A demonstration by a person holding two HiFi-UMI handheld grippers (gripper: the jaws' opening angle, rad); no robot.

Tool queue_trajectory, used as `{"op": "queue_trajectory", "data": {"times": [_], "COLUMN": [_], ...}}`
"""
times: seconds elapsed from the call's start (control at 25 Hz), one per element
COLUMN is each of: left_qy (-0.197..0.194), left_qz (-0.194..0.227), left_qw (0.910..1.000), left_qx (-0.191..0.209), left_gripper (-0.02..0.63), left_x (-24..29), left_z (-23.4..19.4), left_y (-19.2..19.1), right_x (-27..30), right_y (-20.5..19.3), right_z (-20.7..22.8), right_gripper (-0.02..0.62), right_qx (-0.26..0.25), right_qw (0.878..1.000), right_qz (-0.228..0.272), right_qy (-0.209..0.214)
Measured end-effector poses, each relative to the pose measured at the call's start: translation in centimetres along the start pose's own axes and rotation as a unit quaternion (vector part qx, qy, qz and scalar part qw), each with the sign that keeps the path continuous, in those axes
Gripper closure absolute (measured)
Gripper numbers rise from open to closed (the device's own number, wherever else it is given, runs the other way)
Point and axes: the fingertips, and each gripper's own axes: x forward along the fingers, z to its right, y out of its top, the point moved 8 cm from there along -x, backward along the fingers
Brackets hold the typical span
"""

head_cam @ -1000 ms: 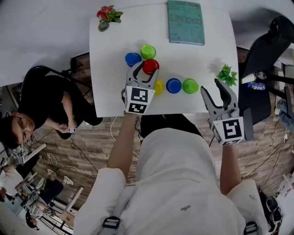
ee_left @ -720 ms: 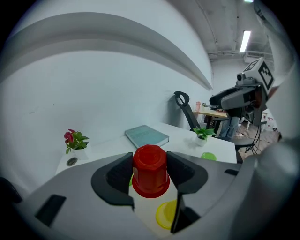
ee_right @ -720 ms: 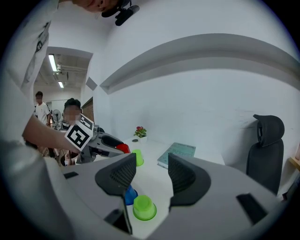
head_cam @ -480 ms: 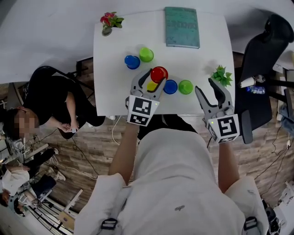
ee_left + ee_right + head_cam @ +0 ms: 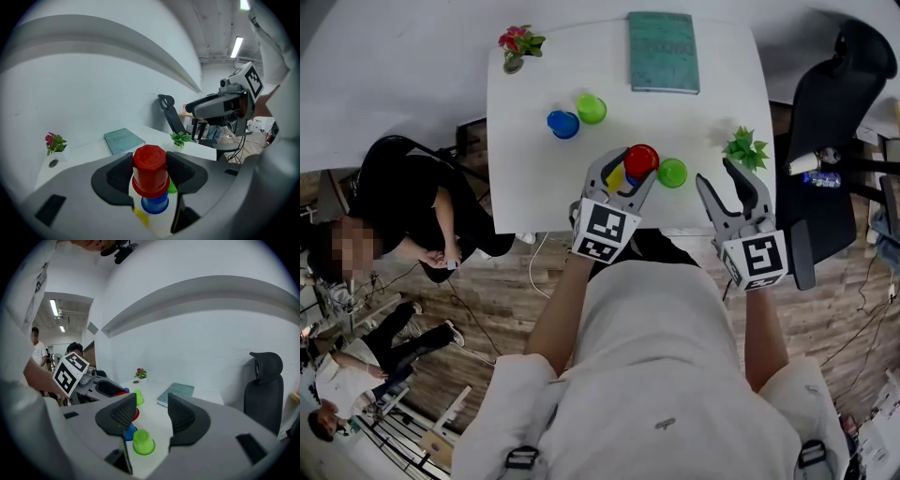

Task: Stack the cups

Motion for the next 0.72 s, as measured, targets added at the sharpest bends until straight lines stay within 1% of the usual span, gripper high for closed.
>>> {"op": "queue_trajectory", "data": {"times": [0.36,0.72], "left_qy": [-0.03,-0.047], "left_qz": [-0.009,-0.017], "left_qw": [0.9995,0.9986], "left_qx": [0.008,0.015], "left_gripper": [0.371,0.371], "left_x": [0.9,1.7], "left_z": [1.8,2.9], "left_y": [0.0,-0.3], "right_x": [-0.6,-0.7], "right_y": [-0.4,-0.3], "right_z": [0.4,0.6], "right_gripper": [0.382,0.382], "right_qx": [0.006,0.006], "right_qw": [1.0,1.0], "right_qz": [-0.001,-0.001], "right_qy": [-0.005,-0.005]}}
